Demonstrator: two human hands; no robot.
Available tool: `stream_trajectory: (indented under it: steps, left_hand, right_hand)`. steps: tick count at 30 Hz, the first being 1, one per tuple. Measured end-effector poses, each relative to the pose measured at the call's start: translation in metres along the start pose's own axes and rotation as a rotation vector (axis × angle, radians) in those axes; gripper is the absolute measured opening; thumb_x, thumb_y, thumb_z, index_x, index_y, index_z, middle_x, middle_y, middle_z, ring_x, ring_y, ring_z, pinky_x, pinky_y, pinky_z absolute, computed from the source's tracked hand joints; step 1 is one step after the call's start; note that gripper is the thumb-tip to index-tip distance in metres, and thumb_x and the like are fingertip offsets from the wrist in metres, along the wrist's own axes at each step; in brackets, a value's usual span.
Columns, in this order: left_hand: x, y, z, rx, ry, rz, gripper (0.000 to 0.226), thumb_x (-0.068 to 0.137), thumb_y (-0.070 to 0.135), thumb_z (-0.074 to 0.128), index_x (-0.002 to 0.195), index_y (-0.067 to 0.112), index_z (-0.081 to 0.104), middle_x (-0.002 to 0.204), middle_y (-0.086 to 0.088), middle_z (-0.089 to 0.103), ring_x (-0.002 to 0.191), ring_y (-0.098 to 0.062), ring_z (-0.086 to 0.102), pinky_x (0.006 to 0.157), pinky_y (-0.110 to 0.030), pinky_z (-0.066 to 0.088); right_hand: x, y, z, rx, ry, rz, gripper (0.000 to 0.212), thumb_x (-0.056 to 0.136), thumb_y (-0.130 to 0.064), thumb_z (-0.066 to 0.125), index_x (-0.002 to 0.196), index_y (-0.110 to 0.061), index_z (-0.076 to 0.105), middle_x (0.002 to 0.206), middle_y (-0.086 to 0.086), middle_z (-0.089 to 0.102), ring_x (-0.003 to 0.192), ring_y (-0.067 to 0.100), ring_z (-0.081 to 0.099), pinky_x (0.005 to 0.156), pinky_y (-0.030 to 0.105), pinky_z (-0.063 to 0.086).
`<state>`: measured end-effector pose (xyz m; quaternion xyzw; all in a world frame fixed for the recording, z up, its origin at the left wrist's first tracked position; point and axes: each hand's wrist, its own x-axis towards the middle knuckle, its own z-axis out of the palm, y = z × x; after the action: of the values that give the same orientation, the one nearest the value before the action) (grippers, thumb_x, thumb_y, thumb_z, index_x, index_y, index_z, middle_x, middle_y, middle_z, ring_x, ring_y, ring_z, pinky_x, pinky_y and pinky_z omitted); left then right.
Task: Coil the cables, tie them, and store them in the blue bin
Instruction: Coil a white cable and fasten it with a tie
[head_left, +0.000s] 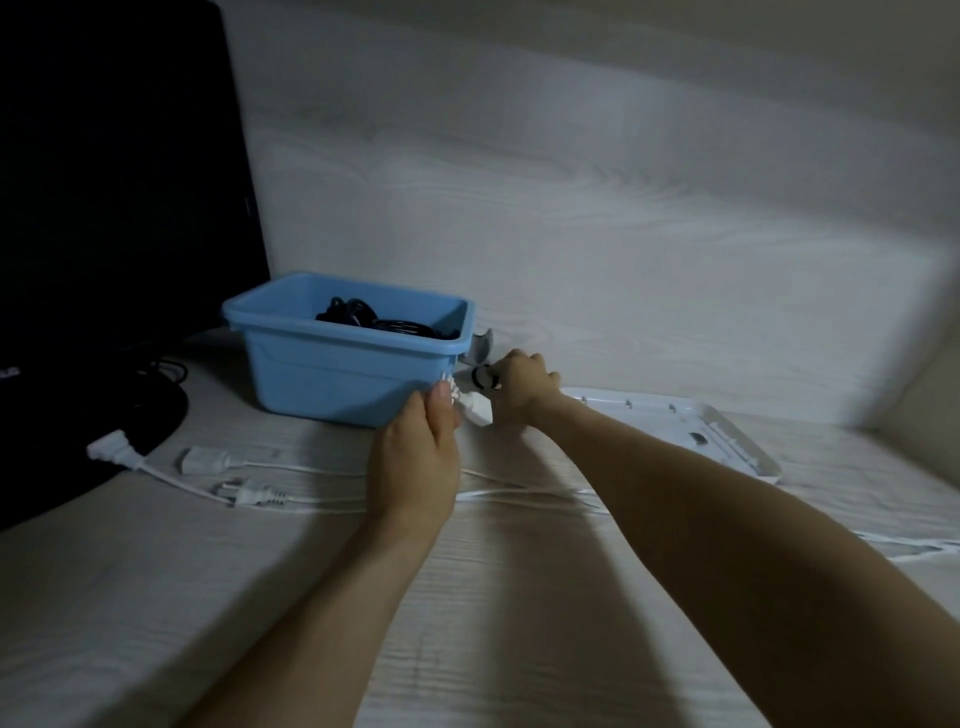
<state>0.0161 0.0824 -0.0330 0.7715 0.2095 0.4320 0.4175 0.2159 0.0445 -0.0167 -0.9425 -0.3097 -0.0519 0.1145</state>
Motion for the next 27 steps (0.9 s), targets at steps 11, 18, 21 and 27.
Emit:
stream_trajectory:
  steps: [11,18,21,27]
  left_hand:
    - [-0.007,0.002,0.0,0.035,0.063,0.165,0.046,0.098,0.047,0.03,0.065,0.02,0.049,0.06,-0.002,0.059,0.056,-0.021,0.057,0.049,-0.032,0.041]
    - [-0.006,-0.002,0.002,0.069,0.037,0.225,0.065,0.094,0.058,0.022,0.072,0.01,0.061,0.062,-0.005,0.064,0.056,-0.023,0.059,0.052,-0.043,0.05]
    - [-0.007,-0.003,0.003,0.076,0.024,0.227,0.068,0.093,0.059,0.021,0.073,0.008,0.061,0.066,-0.009,0.067,0.06,-0.027,0.061,0.056,-0.045,0.051]
    - [-0.008,0.0,0.002,0.099,0.0,0.233,0.068,0.095,0.06,0.021,0.072,0.01,0.061,0.063,-0.005,0.063,0.058,-0.022,0.058,0.054,-0.043,0.05]
  right_hand:
    - [-0.045,0.032,-0.018,0.35,0.193,-0.022,0.007,0.087,-0.016,0.07,0.087,-0.01,0.074,0.077,0.007,0.063,0.072,0.025,0.056,0.061,0.028,0.039]
    - [-0.091,0.044,-0.034,0.167,0.074,-0.191,0.013,0.086,-0.004,0.063,0.094,-0.006,0.073,0.085,0.007,0.065,0.078,0.026,0.058,0.066,0.027,0.041]
    - [-0.107,0.042,-0.031,0.106,-0.037,-0.233,0.017,0.085,-0.008,0.063,0.097,-0.012,0.075,0.096,0.006,0.071,0.085,0.024,0.062,0.066,0.021,0.041]
    - [-0.096,0.04,-0.041,0.232,0.019,-0.172,0.04,0.081,0.002,0.057,0.118,-0.011,0.066,0.113,0.008,0.068,0.103,0.025,0.063,0.083,0.027,0.05]
